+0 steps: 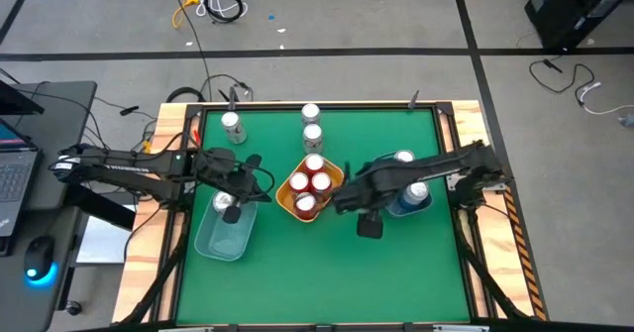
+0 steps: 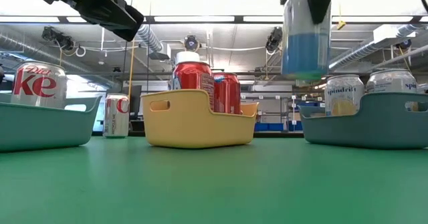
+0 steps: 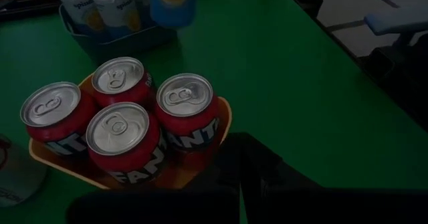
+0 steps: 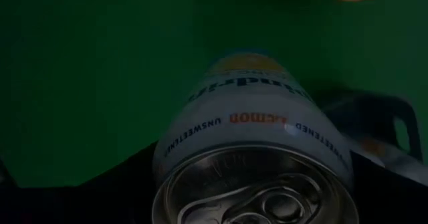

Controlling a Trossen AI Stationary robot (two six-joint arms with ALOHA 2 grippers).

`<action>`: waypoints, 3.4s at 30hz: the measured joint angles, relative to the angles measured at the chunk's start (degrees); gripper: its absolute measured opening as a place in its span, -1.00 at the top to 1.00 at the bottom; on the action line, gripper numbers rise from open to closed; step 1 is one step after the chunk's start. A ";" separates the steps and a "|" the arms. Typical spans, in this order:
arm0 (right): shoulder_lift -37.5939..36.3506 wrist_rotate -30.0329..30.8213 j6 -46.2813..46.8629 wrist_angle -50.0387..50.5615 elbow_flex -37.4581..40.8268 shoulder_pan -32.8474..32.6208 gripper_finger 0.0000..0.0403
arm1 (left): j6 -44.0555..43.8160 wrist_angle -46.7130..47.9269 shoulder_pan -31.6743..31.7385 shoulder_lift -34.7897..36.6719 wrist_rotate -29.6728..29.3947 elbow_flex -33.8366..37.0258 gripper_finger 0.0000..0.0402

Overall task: Sort soda cans
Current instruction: Put the blue and white soda can into the blue bin, then put the bottom right white soda can into the green bin

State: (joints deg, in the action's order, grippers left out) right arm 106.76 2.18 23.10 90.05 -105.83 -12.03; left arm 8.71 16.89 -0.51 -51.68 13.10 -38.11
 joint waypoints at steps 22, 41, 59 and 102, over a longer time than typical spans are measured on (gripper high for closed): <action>-23.18 0.30 14.29 -7.02 32.93 1.66 -0.44 | -0.59 0.15 0.00 0.00 -0.07 0.00 1.00; -23.19 0.39 15.37 -18.21 45.43 1.79 -0.56 | -1.53 0.17 0.00 0.00 -0.07 0.00 1.00; -23.08 1.87 13.70 -15.94 40.41 2.46 -0.56 | -1.55 0.15 0.00 -0.02 -0.07 0.00 1.00; -24.26 15.43 3.26 -40.77 37.08 2.82 0.93 | -0.07 -6.00 3.88 -0.81 12.28 1.05 1.00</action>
State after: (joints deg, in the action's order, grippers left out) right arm 82.50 17.61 26.36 49.28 -68.75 -9.21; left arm 8.64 10.89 3.37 -52.49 25.38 -37.05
